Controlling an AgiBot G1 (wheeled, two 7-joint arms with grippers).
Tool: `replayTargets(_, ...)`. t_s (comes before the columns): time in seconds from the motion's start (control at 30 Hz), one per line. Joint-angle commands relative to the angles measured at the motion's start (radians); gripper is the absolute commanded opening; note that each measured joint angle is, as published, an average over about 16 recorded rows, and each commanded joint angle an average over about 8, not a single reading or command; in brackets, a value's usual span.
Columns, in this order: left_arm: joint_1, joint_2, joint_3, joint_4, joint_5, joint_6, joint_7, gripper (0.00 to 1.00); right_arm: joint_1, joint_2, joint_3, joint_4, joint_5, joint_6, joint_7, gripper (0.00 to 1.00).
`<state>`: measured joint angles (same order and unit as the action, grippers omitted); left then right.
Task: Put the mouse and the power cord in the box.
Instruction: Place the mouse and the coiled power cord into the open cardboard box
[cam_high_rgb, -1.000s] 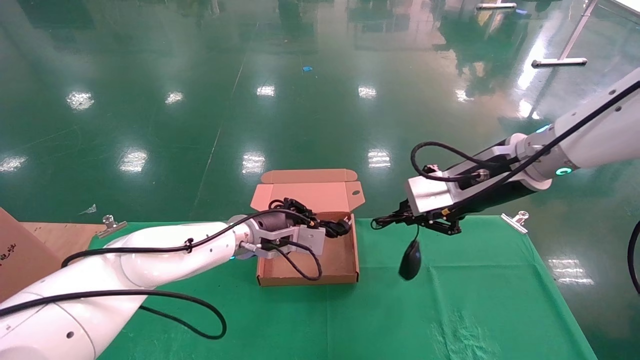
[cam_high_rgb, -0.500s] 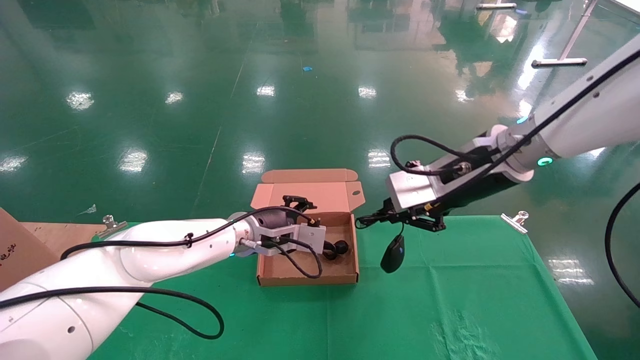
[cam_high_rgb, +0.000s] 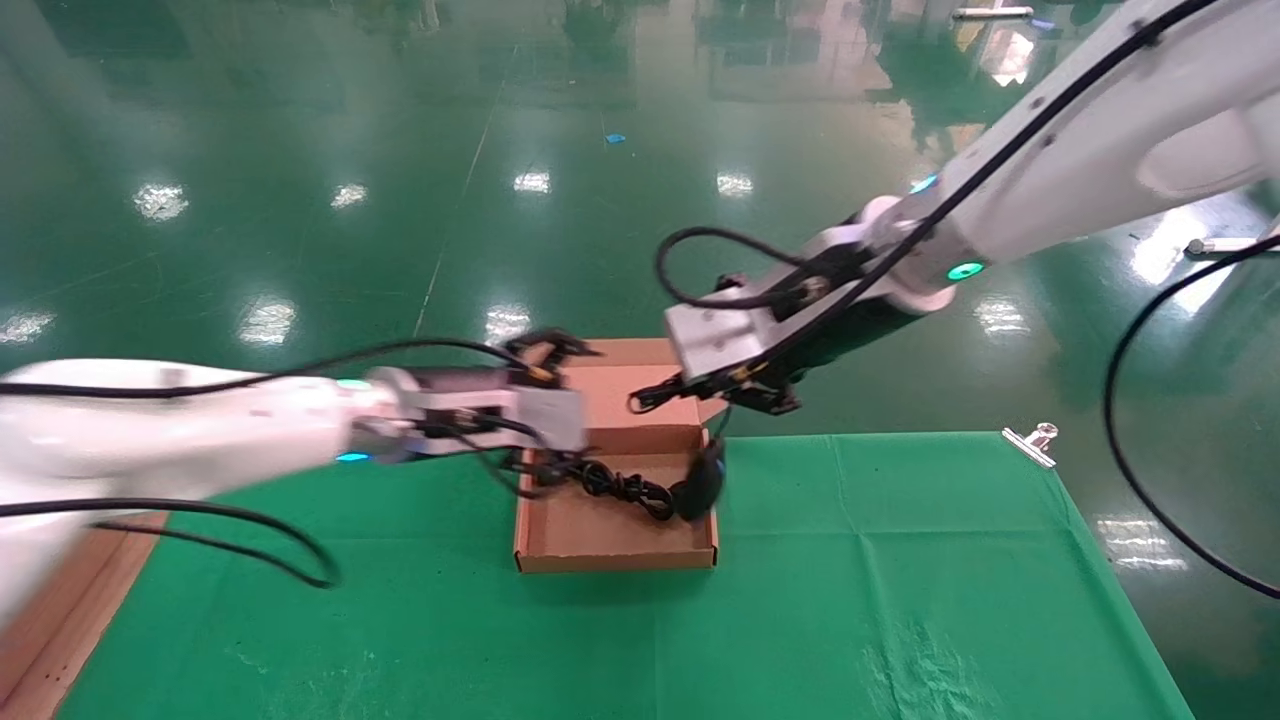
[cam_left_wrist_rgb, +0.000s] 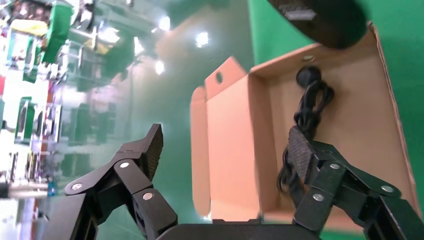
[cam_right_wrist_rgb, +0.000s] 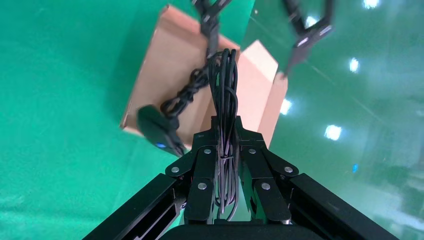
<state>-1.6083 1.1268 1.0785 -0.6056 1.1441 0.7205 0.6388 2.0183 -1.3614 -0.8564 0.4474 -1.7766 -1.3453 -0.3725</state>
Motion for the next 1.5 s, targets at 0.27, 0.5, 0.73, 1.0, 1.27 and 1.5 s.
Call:
replayTargets(0.27,0.064,-0.229,-0.068,-0.114,-0.101,0.082,0.028,1.00,-0.090,-0.016,-0.152,0.199,0.052,0.186,0.135,0.00)
replayTargets(0.5,0.111,-0.327,-0.084,-0.148,-0.126,0.082,0.025,1.00,-0.187,-0.017,-0.300,0.297,0.092,0.472,0.199,0.00)
replayTargets(0.73,0.130,-0.320,-0.085,-0.093,-0.123,0.064,0.050,1.00,-0.242,-0.015,-0.433,0.320,0.130,0.602,0.240,0.00)
replayTargets(1.0,0.121,-0.286,-0.092,-0.011,-0.131,0.089,0.100,1.00,-0.264,-0.010,-0.526,0.287,0.153,0.652,0.252,0.02)
replayTargets(1.27,0.116,-0.278,-0.099,0.028,-0.140,0.109,0.126,1.00,-0.283,-0.009,-0.561,0.267,0.175,0.695,0.252,0.92)
replayTargets(1.5,0.116,-0.277,-0.100,0.029,-0.141,0.111,0.126,1.00,-0.286,-0.009,-0.560,0.266,0.178,0.698,0.252,1.00)
